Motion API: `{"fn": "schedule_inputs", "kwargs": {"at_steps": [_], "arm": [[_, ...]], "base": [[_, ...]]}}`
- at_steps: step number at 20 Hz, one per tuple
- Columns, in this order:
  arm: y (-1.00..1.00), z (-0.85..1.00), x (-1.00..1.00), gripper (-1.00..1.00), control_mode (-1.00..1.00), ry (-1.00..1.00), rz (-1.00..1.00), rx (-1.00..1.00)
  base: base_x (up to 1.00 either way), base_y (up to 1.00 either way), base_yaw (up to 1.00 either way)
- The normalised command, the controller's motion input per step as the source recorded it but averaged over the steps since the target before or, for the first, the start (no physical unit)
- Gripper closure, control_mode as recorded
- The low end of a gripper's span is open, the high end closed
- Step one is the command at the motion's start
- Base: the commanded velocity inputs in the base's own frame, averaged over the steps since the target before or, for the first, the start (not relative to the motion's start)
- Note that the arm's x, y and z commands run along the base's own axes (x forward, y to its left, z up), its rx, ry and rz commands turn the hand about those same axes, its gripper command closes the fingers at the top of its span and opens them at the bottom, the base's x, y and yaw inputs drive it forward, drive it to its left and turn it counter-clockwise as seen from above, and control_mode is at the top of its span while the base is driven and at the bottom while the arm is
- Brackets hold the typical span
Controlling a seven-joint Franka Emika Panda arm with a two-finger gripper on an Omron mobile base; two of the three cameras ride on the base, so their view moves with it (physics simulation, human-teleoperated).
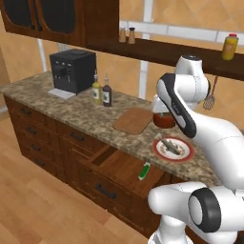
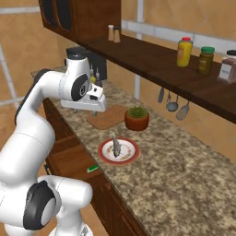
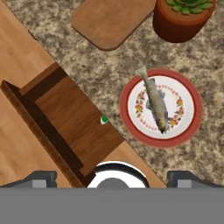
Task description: Pick up the knife from the drawer and place it on the cutting board. Then place the meat from the plate to the cutting board.
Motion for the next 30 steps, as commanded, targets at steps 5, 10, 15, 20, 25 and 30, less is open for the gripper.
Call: {"fn": "schedule_inputs", "kwargs": {"at_steps": [5,10,15,20,25,30], "arm": [[0.0,0.0,0.0,-1.0,1.0,0.0,0.0,0.0],[0.0,0.0,0.0,-1.0,1.0,0.0,0.0,0.0],[0.02,-0.02,0.0,-1.0,-1.0,0.0,0.0,0.0],[0.79,-0.78,0.24,-1.0,-1.0,0.15,-0.17,-0.02],[0.48,-0.94,0.0,-1.0,-1.0,0.1,-0.43,0.0],[0.15,-0.71,-0.11,-1.0,-1.0,0.1,-0.44,0.01]], "base": [[0.15,-0.19,0.14],[0.0,0.0,0.0],[0.0,0.0,0.0],[0.0,0.0,0.0],[0.0,0.0,0.0],[0.0,0.0,0.0]]}}
